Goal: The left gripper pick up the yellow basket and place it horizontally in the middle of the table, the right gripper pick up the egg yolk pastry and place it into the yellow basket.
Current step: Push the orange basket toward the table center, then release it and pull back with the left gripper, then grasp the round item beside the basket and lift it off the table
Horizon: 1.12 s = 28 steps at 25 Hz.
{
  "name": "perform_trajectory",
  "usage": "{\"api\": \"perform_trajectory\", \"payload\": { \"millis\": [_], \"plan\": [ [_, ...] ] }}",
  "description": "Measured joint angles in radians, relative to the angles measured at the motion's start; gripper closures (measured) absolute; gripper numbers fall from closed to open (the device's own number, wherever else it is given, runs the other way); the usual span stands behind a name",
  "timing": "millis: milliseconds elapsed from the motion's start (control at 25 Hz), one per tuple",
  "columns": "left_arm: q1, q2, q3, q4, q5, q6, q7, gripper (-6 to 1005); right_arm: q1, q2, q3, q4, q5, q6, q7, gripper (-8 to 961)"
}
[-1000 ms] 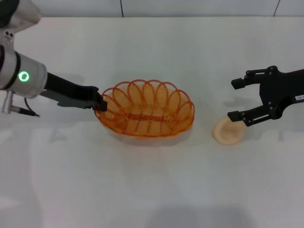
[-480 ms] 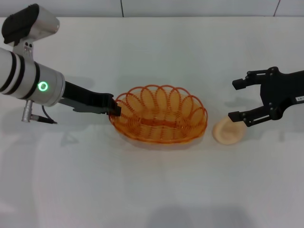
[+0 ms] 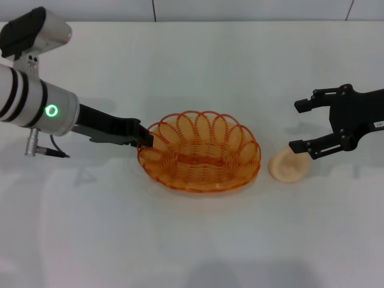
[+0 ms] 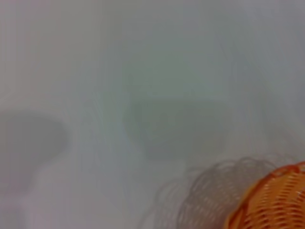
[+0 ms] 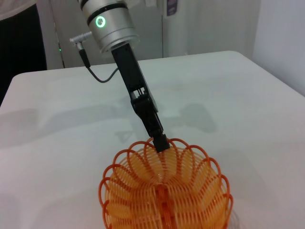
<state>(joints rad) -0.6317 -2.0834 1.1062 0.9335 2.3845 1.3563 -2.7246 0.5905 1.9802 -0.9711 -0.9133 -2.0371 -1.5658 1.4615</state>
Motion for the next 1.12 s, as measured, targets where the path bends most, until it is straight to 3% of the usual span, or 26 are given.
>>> {"api": "perform_trajectory", "payload": {
  "millis": [360, 560, 680, 920, 1120],
  "plan": [
    [0.04, 0.0, 0.0, 0.062, -0.003, 0.003, -0.002, 790, -0.001, -0.001, 0.0, 0.003, 0.0, 0.007, 0.003, 84],
    [0.057, 0.002, 0.003, 0.085, 0.001, 0.005, -0.003, 575, -0.001, -0.001, 0.0, 0.003, -0.002, 0.007, 0.005, 84],
    [0.066, 0.002, 0.004, 0.103, 0.006, 0.006, 0.001, 332, -0.002, -0.001, 0.0, 0.003, -0.003, 0.007, 0.006, 84],
    [0.078, 0.005, 0.003, 0.139, -0.001, 0.015, 0.047, 291, -0.014, -0.002, 0.0, -0.001, -0.002, 0.005, 0.008, 84],
    [0.161, 0.01, -0.016, 0.273, -0.143, 0.053, 0.309, 290, -0.024, -0.002, 0.001, -0.003, -0.001, 0.007, 0.009, 84]
  ]
}}
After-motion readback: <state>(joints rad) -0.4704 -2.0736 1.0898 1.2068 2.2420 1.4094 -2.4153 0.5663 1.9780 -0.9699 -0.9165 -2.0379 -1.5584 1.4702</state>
